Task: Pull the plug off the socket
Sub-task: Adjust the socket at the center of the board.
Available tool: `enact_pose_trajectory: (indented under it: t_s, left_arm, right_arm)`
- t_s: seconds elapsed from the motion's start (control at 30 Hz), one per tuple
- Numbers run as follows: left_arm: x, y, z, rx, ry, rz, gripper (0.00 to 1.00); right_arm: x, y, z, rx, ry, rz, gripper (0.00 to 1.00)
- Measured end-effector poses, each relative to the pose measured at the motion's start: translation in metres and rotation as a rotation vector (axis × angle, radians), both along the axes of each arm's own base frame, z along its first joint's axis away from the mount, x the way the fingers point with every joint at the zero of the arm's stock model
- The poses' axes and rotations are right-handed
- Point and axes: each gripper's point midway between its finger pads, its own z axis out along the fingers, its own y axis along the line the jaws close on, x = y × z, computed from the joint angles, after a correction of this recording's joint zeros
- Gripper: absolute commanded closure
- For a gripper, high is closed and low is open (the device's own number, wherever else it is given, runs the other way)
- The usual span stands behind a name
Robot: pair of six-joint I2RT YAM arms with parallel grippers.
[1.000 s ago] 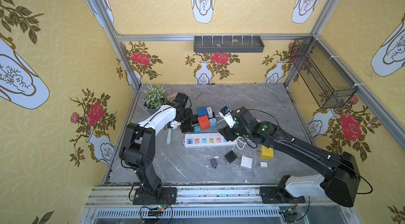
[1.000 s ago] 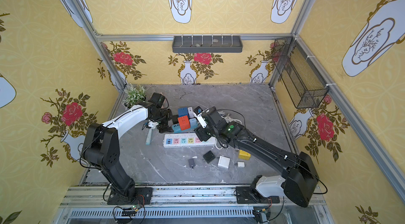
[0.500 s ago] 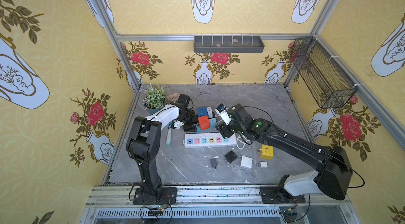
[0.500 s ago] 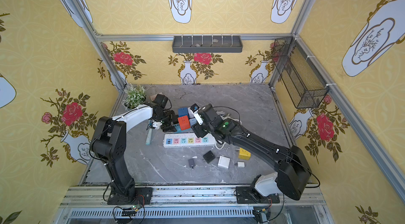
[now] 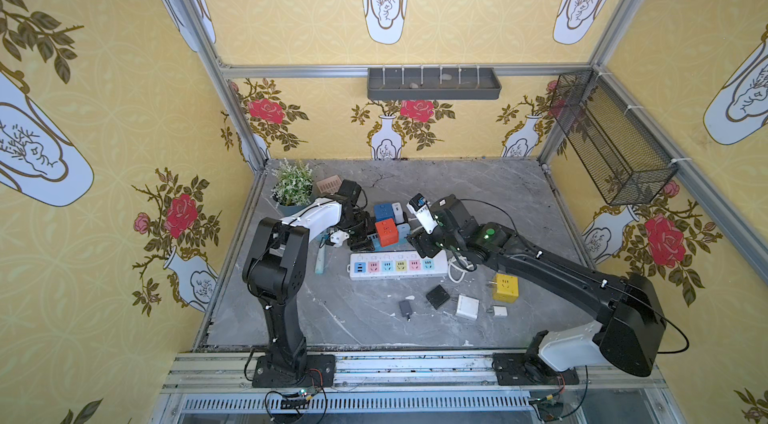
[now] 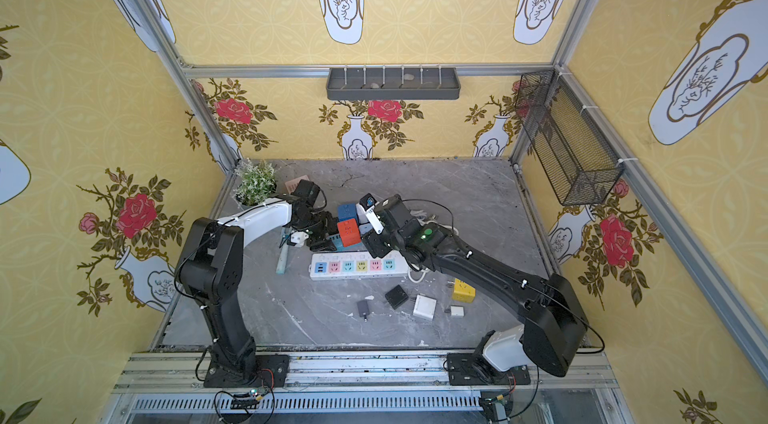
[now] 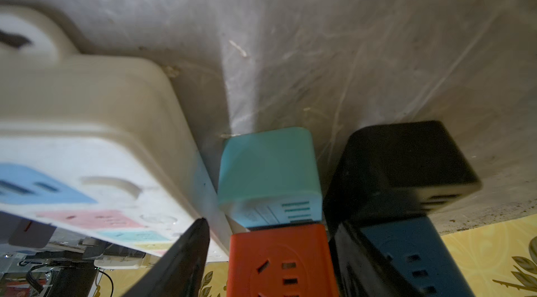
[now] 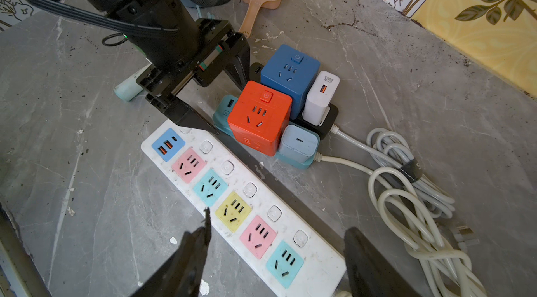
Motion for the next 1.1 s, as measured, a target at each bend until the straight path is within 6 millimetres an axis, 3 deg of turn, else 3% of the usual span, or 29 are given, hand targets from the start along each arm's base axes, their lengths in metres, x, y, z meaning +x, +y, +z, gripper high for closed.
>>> enact_pose_trajectory:
  t_s: [1.1]
  left_arm:
    - [0.009,-0.009,-0.020,0.038,0.048,-0.017,0.43]
  right_arm:
    - [-0.012,0.003,-0.012,0.001,0.032,0.007,0.25]
